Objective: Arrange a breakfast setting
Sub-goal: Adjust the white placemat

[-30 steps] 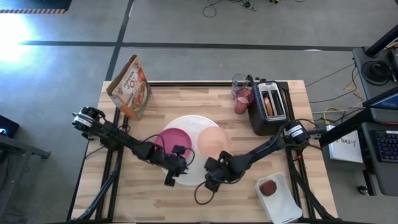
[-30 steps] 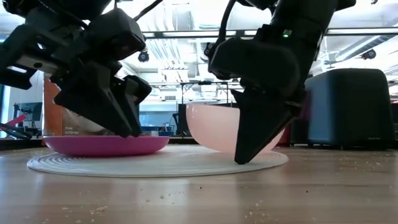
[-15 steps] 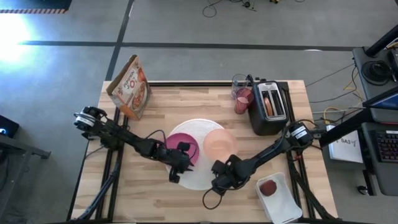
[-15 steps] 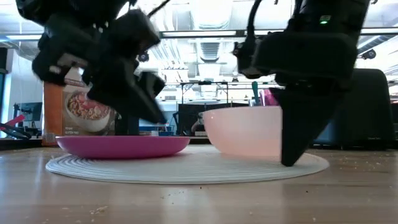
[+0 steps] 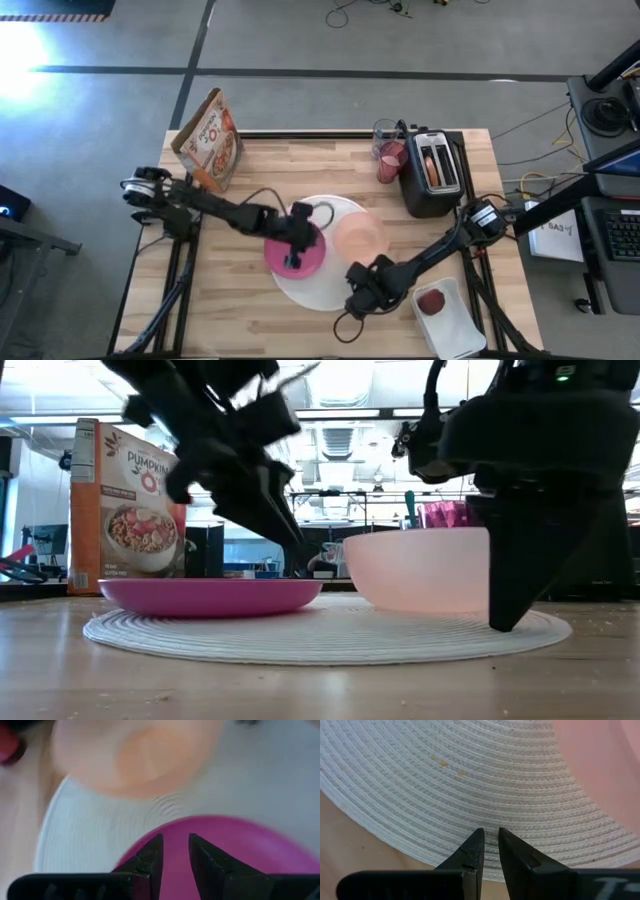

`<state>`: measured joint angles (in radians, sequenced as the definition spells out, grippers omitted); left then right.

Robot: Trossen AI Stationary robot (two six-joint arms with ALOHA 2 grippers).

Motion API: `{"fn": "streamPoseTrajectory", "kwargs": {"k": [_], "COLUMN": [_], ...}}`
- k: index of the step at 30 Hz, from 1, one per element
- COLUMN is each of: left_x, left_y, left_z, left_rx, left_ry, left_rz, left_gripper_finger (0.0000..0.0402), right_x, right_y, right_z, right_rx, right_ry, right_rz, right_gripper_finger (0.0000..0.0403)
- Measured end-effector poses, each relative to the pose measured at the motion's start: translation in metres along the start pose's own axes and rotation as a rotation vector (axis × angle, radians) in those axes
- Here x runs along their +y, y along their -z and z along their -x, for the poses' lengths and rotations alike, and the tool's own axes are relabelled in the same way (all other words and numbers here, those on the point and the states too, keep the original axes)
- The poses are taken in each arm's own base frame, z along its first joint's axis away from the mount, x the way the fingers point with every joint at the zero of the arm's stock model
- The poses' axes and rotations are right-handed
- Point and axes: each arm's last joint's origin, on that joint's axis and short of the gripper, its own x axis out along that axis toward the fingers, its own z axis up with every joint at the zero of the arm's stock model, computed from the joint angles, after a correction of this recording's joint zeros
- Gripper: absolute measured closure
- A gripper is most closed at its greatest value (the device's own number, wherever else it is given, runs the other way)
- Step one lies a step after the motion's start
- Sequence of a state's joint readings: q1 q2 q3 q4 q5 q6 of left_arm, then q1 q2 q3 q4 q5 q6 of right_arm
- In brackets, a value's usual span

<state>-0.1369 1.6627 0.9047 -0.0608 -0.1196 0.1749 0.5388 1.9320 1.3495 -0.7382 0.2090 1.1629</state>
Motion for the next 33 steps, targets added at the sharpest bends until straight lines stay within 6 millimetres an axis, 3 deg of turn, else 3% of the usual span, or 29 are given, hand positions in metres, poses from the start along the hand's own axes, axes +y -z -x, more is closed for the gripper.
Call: {"fn": "streamPoseTrajectory", "kwargs": {"k": [7,12,20,26,33], "left_x": [0.059,0.088,0.107,0.104,0.111], "left_y": [0.011,0.025,0.049,0.064,0.053], "left_z": [-0.003,-0.005,-0.02,-0.039,-0.058], "left_rx": [-0.028,0.007,0.068,0.131,0.104], "left_ry": [-0.012,-0.06,0.031,0.082,0.123], "left_rz": [0.103,0.157,0.237,0.263,0.238], "left_gripper_finger": [0.0326,0.0326,0.0326,0.0326,0.0326], "right_x": [0.0,-0.001,-0.002,-0.002,-0.003], "right_y": [0.003,0.003,0.003,0.003,0.002], "right_z": [0.001,0.001,0.006,0.007,0.01], "right_rx": [0.014,0.017,0.021,0.02,0.012], "right_ry": [0.011,0.016,0.009,0.01,0.007], "right_rz": [-0.021,-0.033,-0.046,-0.065,-0.083], "right_gripper_finger": [0.0356,0.0356,0.0356,0.0356,0.0356]}}
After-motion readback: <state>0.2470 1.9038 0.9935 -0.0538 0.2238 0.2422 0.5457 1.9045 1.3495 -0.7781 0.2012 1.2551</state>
